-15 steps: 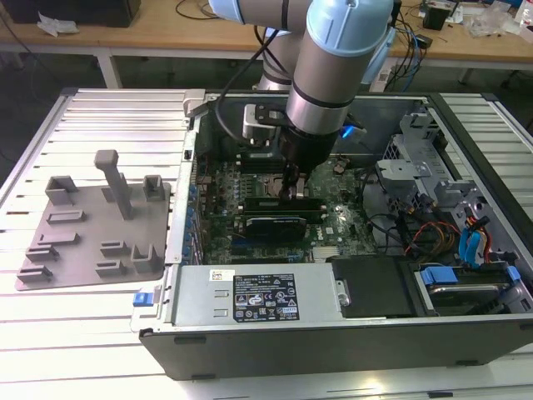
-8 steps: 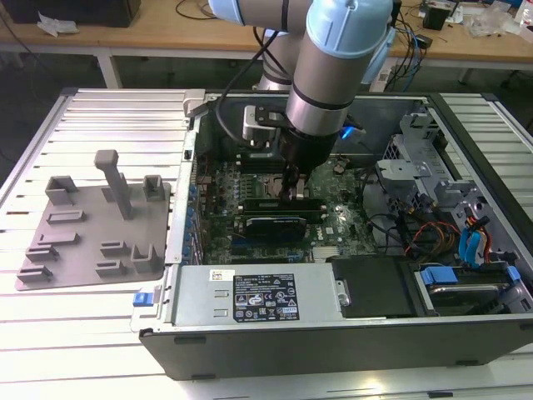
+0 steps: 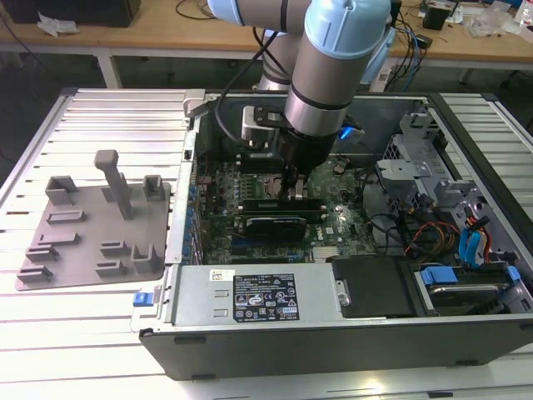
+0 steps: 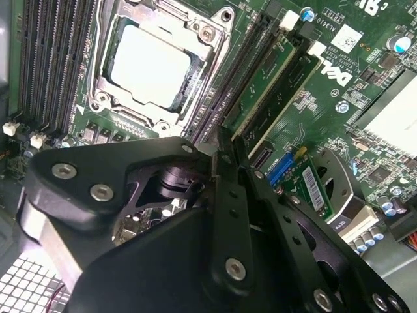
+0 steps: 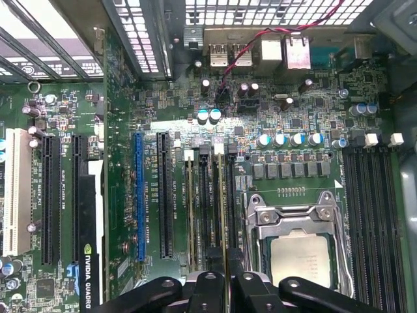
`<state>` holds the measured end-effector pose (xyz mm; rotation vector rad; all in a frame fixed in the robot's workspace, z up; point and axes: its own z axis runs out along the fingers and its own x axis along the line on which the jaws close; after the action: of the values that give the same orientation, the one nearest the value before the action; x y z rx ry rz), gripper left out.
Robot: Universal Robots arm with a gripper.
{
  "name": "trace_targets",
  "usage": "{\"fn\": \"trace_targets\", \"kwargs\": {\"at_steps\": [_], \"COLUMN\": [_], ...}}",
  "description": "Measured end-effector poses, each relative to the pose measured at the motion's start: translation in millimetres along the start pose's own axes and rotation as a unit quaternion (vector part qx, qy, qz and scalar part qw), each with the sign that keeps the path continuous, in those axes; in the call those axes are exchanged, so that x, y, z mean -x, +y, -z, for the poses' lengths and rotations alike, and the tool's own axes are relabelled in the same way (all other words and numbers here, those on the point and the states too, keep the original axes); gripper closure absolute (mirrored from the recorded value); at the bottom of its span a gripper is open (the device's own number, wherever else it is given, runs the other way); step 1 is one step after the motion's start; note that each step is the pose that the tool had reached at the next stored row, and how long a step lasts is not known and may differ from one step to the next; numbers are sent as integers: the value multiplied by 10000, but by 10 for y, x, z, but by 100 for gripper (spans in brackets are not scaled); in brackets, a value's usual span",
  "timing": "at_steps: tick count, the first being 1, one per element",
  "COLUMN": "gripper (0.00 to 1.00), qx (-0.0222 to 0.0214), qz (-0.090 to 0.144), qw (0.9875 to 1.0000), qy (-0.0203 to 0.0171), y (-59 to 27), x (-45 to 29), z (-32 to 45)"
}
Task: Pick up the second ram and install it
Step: 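Insert the second ram into the second slot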
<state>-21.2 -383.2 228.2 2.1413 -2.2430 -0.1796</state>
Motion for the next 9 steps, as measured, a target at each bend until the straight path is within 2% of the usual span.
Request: {"fn": "trace_targets", "kwargs": {"at_steps": [9], "gripper": [89], "qx": [2], "qz": [50], "qw": [10000], "qy": [4], "y": [0], "x": [20], "z": [-15]}}
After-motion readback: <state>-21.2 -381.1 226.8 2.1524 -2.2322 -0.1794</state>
